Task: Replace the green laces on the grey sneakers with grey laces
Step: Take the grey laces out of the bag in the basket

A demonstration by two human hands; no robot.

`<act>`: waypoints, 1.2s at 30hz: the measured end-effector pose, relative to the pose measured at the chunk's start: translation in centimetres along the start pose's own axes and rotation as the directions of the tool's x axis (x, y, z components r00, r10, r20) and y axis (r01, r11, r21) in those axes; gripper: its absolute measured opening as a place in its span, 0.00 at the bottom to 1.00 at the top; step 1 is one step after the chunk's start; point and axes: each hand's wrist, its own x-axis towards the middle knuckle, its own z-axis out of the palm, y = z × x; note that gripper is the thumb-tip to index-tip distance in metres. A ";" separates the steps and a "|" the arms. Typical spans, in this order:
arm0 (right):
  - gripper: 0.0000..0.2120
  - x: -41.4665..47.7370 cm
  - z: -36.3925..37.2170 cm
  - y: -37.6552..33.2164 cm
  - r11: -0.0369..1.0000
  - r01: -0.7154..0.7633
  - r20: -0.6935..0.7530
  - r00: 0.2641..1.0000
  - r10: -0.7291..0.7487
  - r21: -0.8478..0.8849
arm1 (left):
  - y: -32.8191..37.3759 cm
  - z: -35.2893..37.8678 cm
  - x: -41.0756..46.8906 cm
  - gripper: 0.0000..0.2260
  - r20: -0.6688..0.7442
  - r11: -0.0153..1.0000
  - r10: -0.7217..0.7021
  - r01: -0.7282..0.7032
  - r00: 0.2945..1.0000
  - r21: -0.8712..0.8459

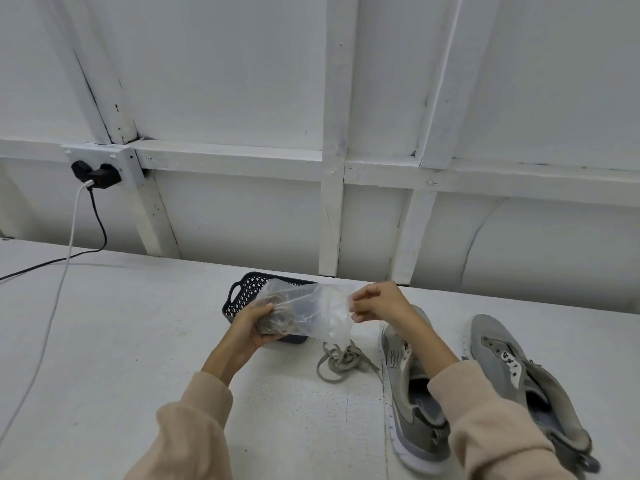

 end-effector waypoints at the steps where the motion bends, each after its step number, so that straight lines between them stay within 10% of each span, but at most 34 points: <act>1: 0.05 -0.2 0.4 -0.1 0.999 0.004 0.020 1.000 -0.005 0.045 | -0.1 0.3 -0.1 0.14 0.013 1.000 0.006 -0.006 1.000 0.006; 9: 0.15 -0.2 2.5 -0.3 0.981 -0.163 0.478 0.873 0.094 0.105 | 0.0 2.2 -0.4 0.23 0.137 0.999 -0.035 0.037 0.990 -0.012; 28: 0.18 -0.2 5.3 -0.5 0.957 -0.154 0.336 0.913 0.232 -0.244 | -0.6 2.5 0.9 0.12 0.056 0.982 0.010 -0.020 0.998 0.187; 36: 0.04 1.1 5.8 0.6 0.880 -0.043 0.313 0.926 0.213 -0.474 | -0.7 3.4 1.6 0.13 0.160 0.991 -0.054 0.033 0.986 0.132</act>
